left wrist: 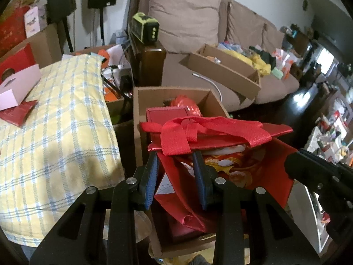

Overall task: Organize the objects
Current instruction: 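Open both grippers and release the red bag inside the cardboard box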

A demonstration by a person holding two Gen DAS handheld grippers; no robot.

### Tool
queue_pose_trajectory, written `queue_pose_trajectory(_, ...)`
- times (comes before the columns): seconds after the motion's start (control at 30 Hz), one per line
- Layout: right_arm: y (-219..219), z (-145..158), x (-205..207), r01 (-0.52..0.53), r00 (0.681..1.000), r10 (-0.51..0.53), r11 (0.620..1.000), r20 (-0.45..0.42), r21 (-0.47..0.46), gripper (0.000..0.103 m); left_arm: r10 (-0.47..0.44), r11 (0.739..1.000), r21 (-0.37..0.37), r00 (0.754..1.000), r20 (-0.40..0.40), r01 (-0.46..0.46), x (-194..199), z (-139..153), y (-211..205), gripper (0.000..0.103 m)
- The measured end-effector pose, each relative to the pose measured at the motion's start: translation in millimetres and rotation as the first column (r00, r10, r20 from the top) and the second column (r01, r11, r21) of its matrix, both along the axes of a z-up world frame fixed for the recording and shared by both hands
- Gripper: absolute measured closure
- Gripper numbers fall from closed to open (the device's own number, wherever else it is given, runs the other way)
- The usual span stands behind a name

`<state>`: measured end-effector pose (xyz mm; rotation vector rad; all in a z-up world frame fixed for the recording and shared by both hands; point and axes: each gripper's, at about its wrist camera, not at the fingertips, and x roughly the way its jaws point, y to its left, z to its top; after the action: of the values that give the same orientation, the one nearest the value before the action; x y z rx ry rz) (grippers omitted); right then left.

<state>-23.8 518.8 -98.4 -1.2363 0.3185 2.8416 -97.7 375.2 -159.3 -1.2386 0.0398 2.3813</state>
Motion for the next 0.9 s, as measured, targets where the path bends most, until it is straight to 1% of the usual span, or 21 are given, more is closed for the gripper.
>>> queue_pose_trajectory(0.17, 1.0, -10.5, -3.9, -0.001, 0.999, 0.001, 1.000, 0.044, 0.009, 0.082, -0.006, 1.000, 0.007, 1.000, 0.020, 0.006, -2.1, -9.0, 2.8, 0.074)
queue_pose_trajectory(0.47, 3.7, -25.1, -8.0, -0.005, 0.997, 0.004, 1.000, 0.081, 0.007, 0.082, -0.006, 1.000, -0.007, 0.998, 0.059, 0.007, -7.6, -26.0, 7.0, 0.074)
queue_pose_trajectory(0.63, 5.6, -44.9, -15.0, -0.006, 0.989, 0.007, 1.000, 0.145, -0.010, 0.082, -0.006, 1.000, -0.015, 0.996, 0.092, 0.008, -10.6, -39.3, 6.7, 0.075)
queue_pose_trajectory(0.77, 1.9, -59.8, -20.0, -0.017, 0.983, 0.016, 1.000, 0.185, 0.005, 0.082, -0.007, 0.999, -0.039, 0.996, 0.092, 0.011, -9.2, -43.7, 9.5, 0.075)
queue_pose_trajectory(0.9, 3.4, -73.0, -23.1, -0.024, 0.973, 0.026, 1.000, 0.228, -0.009, 0.081, 0.001, 0.999, -0.052, 0.992, 0.127, 0.006, -12.6, -54.6, 6.2, 0.075)
